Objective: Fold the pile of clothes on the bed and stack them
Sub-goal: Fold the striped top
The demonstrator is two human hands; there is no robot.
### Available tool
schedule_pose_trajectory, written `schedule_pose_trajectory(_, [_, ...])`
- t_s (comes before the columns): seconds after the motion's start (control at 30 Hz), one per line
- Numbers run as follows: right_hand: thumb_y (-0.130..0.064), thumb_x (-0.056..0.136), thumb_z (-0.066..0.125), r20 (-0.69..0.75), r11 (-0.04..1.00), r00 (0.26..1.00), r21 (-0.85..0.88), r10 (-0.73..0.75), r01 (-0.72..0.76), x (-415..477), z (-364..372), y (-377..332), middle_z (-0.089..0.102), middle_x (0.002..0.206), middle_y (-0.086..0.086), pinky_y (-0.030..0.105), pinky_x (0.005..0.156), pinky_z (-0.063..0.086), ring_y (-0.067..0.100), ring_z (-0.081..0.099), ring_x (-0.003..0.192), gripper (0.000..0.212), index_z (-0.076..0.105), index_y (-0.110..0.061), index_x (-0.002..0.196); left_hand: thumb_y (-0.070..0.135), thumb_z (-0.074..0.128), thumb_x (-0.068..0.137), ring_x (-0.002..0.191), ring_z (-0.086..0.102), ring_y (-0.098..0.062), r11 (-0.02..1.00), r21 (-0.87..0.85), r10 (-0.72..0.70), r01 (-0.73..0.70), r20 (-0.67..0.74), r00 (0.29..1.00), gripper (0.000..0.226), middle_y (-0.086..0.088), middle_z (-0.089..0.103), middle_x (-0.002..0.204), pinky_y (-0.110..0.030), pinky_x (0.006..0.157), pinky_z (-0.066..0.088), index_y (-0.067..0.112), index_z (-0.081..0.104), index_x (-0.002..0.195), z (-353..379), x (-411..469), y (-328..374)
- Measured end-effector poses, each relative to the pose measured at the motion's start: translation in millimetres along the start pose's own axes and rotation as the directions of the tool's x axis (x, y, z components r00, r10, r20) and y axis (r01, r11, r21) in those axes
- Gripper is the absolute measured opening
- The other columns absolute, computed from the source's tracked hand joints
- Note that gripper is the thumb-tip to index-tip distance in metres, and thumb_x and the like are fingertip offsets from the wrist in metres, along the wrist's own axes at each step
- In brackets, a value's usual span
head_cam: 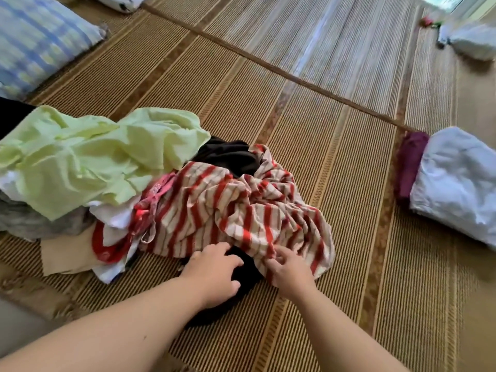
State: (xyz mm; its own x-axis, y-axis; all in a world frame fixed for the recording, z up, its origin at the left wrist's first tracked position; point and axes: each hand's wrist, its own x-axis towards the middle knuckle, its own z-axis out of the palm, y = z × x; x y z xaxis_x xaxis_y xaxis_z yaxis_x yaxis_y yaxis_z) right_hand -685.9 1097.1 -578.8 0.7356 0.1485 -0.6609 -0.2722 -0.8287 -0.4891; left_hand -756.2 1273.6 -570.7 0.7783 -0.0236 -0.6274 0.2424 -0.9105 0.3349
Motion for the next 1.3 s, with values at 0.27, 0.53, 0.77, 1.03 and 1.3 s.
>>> schedule_pose_trajectory(0.27, [-0.015, 0.094, 0.054, 0.018, 0.919, 0.974, 0.334, -0.227, 0.208, -78, -92, -77, 0.071, 0.091, 0.003, 0.037, 0.081, 0.057, 0.020, 0.068, 0.089, 0.018, 0.070, -0.013, 0.088, 0.059, 0.062, 0.075, 0.145, 0.014, -0.020, 0.976, -0.180, 0.057, -0.121, -0.327, 0.943, 0.076, 0.006, 0.009, 0.159, -0.044, 0.117, 0.022, 0.042, 0.028, 0.142, -70, -33, 41])
schedule_pose_trajectory(0.53, [0.009, 0.093, 0.040, -0.218, 0.610, 0.829, 0.586, -0.514, 0.533, -223, -225, -195, 0.057, 0.071, 0.003, 0.024, 0.067, 0.047, 0.013, 0.055, 0.068, 0.027, 0.057, -0.005, 0.077, 0.058, 0.057, 0.067, 0.080, 0.059, 0.003, 0.830, -0.305, 0.214, -0.468, -0.600, 0.771, 0.028, 0.025, 0.062, 0.084, -0.023, 0.068, 0.044, 0.052, 0.053, 0.094, -227, -119, 99])
schedule_pose_trajectory(0.77, [0.002, 0.097, 0.038, -0.576, 0.449, 0.687, 0.520, -0.443, 0.727, -345, -317, -234, 0.061, 0.068, 0.001, 0.019, 0.056, 0.052, 0.006, 0.060, 0.058, 0.029, 0.059, -0.009, 0.081, 0.065, 0.047, 0.060, 0.070, 0.059, 0.001, 0.841, -0.175, 0.303, -0.511, -0.630, 0.715, 0.032, 0.018, 0.064, 0.074, -0.020, 0.061, 0.041, 0.040, 0.059, 0.075, -323, -201, 129])
schedule_pose_trajectory(1.03, [-0.008, 0.097, 0.045, -0.797, 0.454, 0.589, 0.480, -0.131, 0.751, -413, -387, -202, 0.059, 0.072, 0.001, 0.024, 0.053, 0.050, 0.012, 0.057, 0.061, 0.024, 0.059, -0.020, 0.081, 0.042, 0.075, 0.052, 0.073, 0.047, -0.020, 0.602, -0.505, 0.457, -0.619, -0.417, 0.786, 0.052, -0.008, 0.053, 0.073, -0.036, 0.068, 0.038, 0.000, 0.061, 0.080, -355, -263, 182])
schedule_pose_trajectory(1.3, [-0.019, 0.100, 0.046, -0.808, 0.807, 0.504, 0.062, -0.305, 0.588, -439, -448, -125, 0.064, 0.089, 0.003, 0.015, 0.056, 0.044, 0.012, 0.059, 0.074, 0.024, 0.066, -0.007, 0.105, 0.030, 0.070, 0.060, 0.070, 0.053, -0.020, 0.591, -0.506, 0.378, -0.629, -0.515, 0.769, 0.045, -0.010, 0.059, 0.077, -0.033, 0.066, 0.043, -0.001, 0.061, 0.090, -354, -280, 232])
